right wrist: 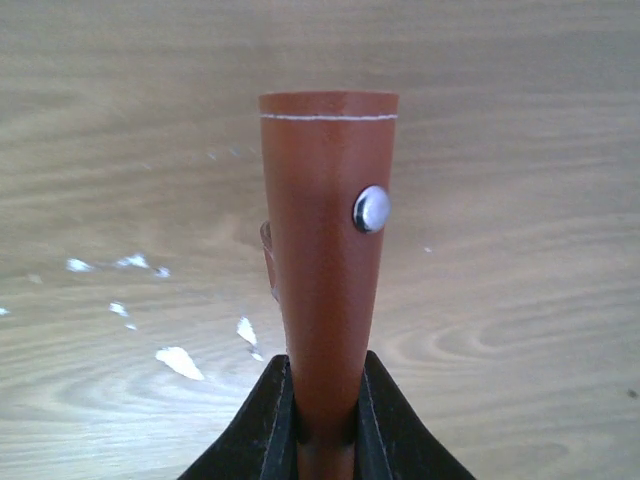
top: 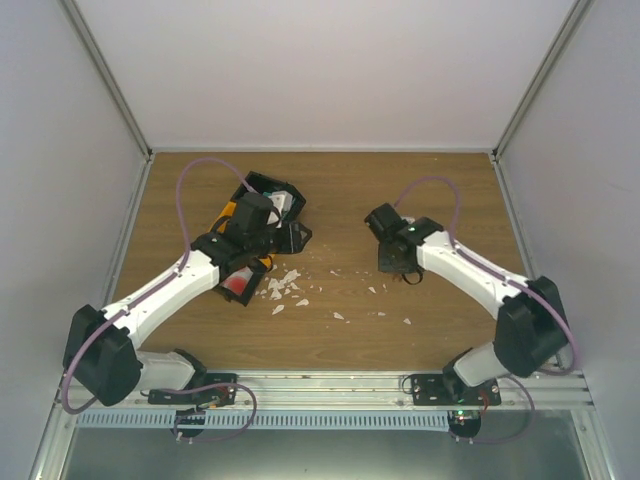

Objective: Put the credit cards into the card holder
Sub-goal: Close the card holder at the center of the board.

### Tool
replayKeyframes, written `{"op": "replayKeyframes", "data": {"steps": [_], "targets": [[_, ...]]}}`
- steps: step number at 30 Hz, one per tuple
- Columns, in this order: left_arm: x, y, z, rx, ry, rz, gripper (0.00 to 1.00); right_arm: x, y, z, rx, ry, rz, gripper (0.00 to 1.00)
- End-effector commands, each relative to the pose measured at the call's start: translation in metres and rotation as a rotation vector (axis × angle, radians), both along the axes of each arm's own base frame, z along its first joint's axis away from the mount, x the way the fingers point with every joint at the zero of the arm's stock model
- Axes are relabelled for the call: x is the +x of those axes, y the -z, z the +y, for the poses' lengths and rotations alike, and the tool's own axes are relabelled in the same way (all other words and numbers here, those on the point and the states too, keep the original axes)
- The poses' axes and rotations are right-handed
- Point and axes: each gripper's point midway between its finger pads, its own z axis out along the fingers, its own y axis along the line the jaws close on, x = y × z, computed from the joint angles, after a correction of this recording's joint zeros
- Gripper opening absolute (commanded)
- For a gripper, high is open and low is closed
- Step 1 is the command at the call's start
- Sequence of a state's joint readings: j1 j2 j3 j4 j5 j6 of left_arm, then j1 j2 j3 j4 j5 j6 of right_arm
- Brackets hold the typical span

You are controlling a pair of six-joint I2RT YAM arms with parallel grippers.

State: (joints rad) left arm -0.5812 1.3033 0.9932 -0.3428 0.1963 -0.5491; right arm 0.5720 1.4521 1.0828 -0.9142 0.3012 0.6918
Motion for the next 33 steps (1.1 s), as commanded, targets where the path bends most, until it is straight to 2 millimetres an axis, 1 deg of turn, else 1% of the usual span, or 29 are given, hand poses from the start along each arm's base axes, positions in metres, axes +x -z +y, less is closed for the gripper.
{"op": "replayKeyframes", "data": {"steps": [1,3,7,9,10,11,12,13,14,15,17,18,20,22,23,25,27,29,31,32,33], "targets": [[0.007,-0.024,0.011,-0.025,-0.034,-0.048,0.49,-0.020,0.010,-0.023,-0.296,0.037,0.091,0.00],[0.008,-0.025,0.014,-0.024,-0.039,-0.048,0.49,-0.023,0.018,-0.010,-0.331,0.008,0.121,0.00],[0.018,-0.036,0.030,-0.002,-0.078,-0.056,0.50,-0.022,0.040,0.045,-0.274,-0.119,0.147,0.00],[0.022,-0.045,0.034,-0.001,-0.077,-0.064,0.51,-0.023,0.052,0.070,-0.256,-0.177,0.159,0.01],[0.023,-0.049,0.035,0.000,-0.074,-0.067,0.51,-0.024,0.057,0.082,-0.246,-0.198,0.164,0.02],[0.023,-0.052,0.035,0.002,-0.072,-0.072,0.52,-0.024,0.062,0.094,-0.231,-0.218,0.166,0.07],[0.023,-0.054,0.036,0.001,-0.070,-0.074,0.52,-0.024,0.066,0.106,-0.211,-0.238,0.164,0.14],[0.023,-0.056,0.037,0.001,-0.071,-0.076,0.53,-0.025,0.070,0.118,-0.185,-0.261,0.162,0.26],[0.024,-0.056,0.038,0.002,-0.073,-0.075,0.54,-0.026,0.073,0.132,-0.150,-0.285,0.157,0.35],[0.024,-0.055,0.040,0.003,-0.076,-0.074,0.55,-0.026,0.075,0.143,-0.110,-0.305,0.151,0.39],[0.023,-0.052,0.042,0.008,-0.080,-0.064,0.56,-0.029,0.081,0.161,-0.033,-0.343,0.155,0.42],[0.023,-0.050,0.042,0.010,-0.079,-0.057,0.57,-0.029,0.083,0.166,-0.003,-0.353,0.154,0.42],[0.022,-0.045,0.043,0.011,-0.073,-0.039,0.58,-0.028,0.084,0.173,0.041,-0.365,0.146,0.42],[0.020,-0.039,0.042,0.008,-0.064,-0.024,0.58,-0.025,0.077,0.177,0.087,-0.366,0.118,0.42],[0.020,-0.036,0.042,0.006,-0.059,-0.017,0.59,-0.023,0.070,0.181,0.119,-0.369,0.094,0.42],[0.017,-0.030,0.039,0.003,-0.045,-0.001,0.60,-0.018,0.049,0.188,0.196,-0.382,0.025,0.43],[0.014,-0.021,0.035,-0.008,-0.015,0.022,0.62,-0.013,0.021,0.188,0.269,-0.376,-0.059,0.44],[0.009,-0.010,0.027,-0.034,0.023,0.056,0.63,-0.007,-0.003,0.180,0.327,-0.343,-0.139,0.45],[0.002,0.004,0.016,-0.067,0.069,0.099,0.65,-0.003,-0.018,0.161,0.353,-0.290,-0.192,0.48],[-0.001,0.012,0.010,-0.081,0.091,0.121,0.66,-0.002,-0.022,0.149,0.350,-0.257,-0.214,0.49],[-0.005,0.019,0.003,-0.090,0.111,0.145,0.67,-0.001,-0.021,0.135,0.337,-0.224,-0.223,0.51]]}}
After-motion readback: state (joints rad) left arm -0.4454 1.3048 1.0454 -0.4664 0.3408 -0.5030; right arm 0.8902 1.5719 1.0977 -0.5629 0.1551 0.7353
